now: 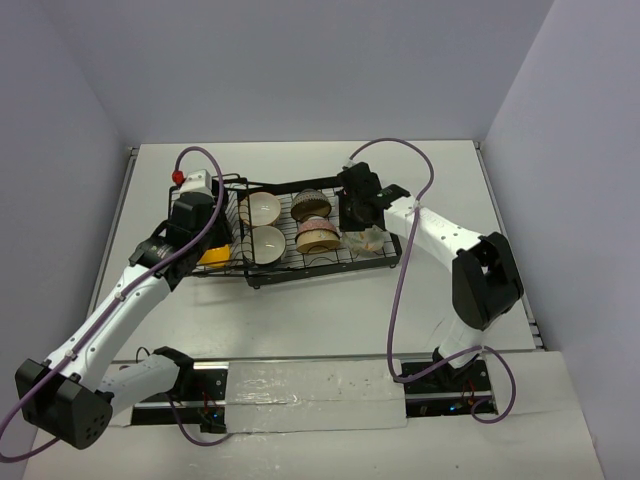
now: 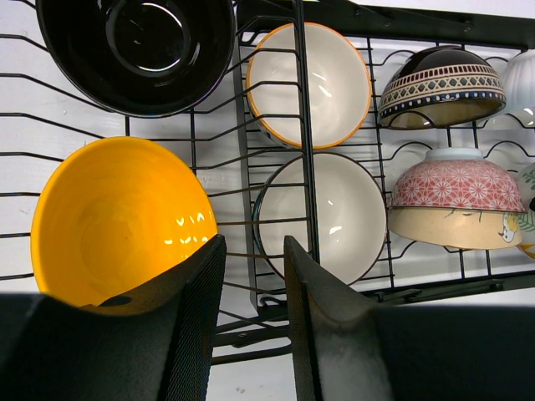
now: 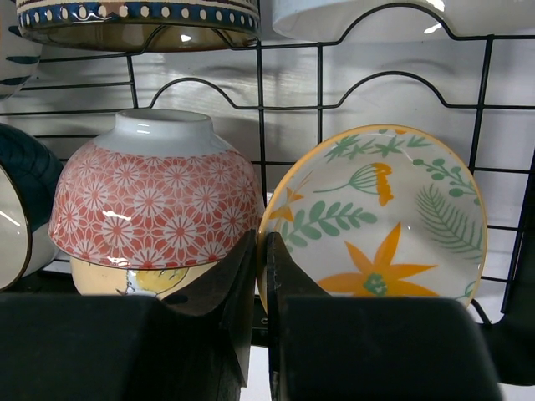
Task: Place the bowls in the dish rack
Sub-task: Pick up the bowl from the dish rack.
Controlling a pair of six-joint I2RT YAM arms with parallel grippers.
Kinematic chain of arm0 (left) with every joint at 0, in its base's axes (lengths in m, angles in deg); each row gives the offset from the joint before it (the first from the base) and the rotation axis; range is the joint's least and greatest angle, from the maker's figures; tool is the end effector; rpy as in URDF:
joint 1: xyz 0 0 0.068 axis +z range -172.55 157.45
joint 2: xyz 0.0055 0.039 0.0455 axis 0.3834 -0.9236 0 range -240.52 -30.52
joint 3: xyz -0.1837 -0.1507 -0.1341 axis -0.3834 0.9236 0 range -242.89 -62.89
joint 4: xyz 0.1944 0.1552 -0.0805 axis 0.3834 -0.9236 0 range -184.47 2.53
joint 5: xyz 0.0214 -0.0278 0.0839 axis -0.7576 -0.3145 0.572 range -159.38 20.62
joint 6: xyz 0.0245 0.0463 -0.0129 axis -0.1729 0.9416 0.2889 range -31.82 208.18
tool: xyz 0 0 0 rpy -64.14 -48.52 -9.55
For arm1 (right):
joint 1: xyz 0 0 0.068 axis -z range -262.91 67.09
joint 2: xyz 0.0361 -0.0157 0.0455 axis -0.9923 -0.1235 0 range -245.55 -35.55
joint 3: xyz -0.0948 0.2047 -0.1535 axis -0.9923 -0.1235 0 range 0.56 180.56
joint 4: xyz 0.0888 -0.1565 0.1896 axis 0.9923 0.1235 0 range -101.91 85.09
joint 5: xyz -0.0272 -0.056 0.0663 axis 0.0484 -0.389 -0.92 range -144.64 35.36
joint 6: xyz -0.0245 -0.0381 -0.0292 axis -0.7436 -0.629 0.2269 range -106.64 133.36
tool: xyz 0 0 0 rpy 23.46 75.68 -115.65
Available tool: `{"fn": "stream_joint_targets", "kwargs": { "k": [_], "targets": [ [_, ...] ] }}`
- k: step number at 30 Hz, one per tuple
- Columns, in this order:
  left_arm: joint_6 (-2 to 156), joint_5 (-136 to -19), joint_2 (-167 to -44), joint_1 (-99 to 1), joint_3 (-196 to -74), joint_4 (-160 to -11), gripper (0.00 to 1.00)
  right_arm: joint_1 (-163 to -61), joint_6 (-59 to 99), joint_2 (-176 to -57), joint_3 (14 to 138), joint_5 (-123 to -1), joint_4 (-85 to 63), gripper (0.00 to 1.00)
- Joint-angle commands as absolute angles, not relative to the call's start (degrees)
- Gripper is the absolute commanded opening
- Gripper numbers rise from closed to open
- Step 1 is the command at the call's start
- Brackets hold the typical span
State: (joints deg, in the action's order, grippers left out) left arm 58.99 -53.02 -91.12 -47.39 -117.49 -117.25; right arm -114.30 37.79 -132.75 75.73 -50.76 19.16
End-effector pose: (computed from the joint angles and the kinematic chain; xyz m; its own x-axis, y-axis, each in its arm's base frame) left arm 0.2113 -0.0866 0.3143 -0.5584 -0.2571 -0.7887 -0.0877 0.9637 -0.2520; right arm 0.3158 0.1898 0.2516 -0.8221 -0.0183 -0.5691 -0.1593 0.9670 0.1989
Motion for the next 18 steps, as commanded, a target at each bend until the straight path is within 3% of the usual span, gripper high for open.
{"fn": "stream_joint_targets", "kwargs": {
  "k": [1, 5, 18],
  "targets": [
    [59.9, -53.5, -91.1, -47.6, -117.9, -115.2, 0.39, -114.4, 37.1, -131.9, 75.6, -46.6, 21.1, 0.09],
    [59.9, -53.4, -91.2, -47.6, -117.8, -115.2, 0.39, -114.1, 37.0, -131.1, 75.4, -44.8, 22.0, 0.00],
    [59.8, -53.5, -90.8, -47.9, -117.7, -115.2, 0.39, -113.1, 44.5, -120.2, 73.1, -34.5, 20.8, 0.00]
  ]
}}
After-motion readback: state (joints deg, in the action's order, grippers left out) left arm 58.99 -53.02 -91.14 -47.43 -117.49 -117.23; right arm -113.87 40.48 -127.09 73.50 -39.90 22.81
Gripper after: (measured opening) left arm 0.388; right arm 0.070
